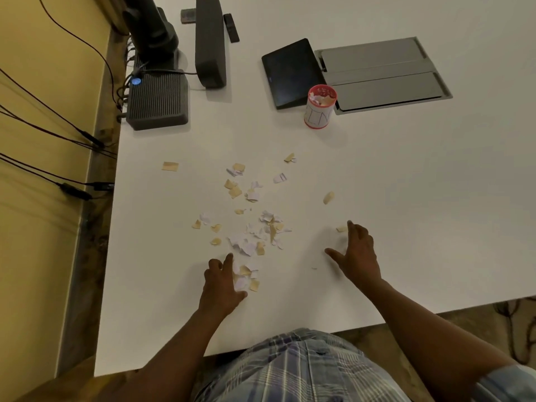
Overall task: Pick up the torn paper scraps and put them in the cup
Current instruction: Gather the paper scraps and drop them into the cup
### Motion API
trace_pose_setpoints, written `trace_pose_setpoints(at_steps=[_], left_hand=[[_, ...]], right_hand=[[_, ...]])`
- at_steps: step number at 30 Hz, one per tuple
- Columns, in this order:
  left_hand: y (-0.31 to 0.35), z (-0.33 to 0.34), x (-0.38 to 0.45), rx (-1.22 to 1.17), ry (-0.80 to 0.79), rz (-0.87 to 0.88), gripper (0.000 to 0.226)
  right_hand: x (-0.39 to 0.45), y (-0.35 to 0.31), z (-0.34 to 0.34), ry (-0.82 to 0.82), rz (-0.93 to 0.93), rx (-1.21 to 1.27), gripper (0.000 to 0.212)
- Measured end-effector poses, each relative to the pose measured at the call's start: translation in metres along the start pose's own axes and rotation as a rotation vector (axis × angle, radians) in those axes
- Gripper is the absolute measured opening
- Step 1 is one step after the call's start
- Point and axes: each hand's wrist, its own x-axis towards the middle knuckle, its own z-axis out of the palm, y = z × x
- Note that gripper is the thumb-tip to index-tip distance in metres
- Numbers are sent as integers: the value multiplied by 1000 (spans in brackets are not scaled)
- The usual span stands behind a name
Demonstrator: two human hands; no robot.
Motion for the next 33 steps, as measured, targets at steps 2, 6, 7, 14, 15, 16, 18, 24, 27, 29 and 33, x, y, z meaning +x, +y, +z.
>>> trace_pose_setpoints(at_steps=[2,6,7,14,15,16,18,24,27,29,33], left_hand=[[5,2,1,-38,10,-31,100],[18,5,4,-119,40,-74,98],[22,6,5,-126,45,-71,97],[50,15,8,-117,90,-15,99],[54,15,9,-123,99,-23,99],[57,15,10,-130,110,-27,99],[62,15,12,-140,129,-30,97],[58,8,20,-24,226,-33,94],[46,0,27,82,212,-33,102],[38,-5,32,71,149,-19,106],[37,-10,41,78,59,37,107]], right_hand=[[4,3,1,-51,-14,-13,94],[7,0,9,-145,-55,-41,94],[7,-2,11,-164,-79,-53,92],[-1,-25,31,-300,-334,-140,85],[-3,-29,34,-325,-366,-153,85],[-3,-33,36,-343,-397,-164,85],[-3,-40,40,-365,-443,-176,84],[8,-72,49,-383,-500,-166,94],[19,-84,48,-309,-504,-202,107],[27,-90,48,-300,-518,-231,114],[40,-100,51,-383,-560,-266,116]])
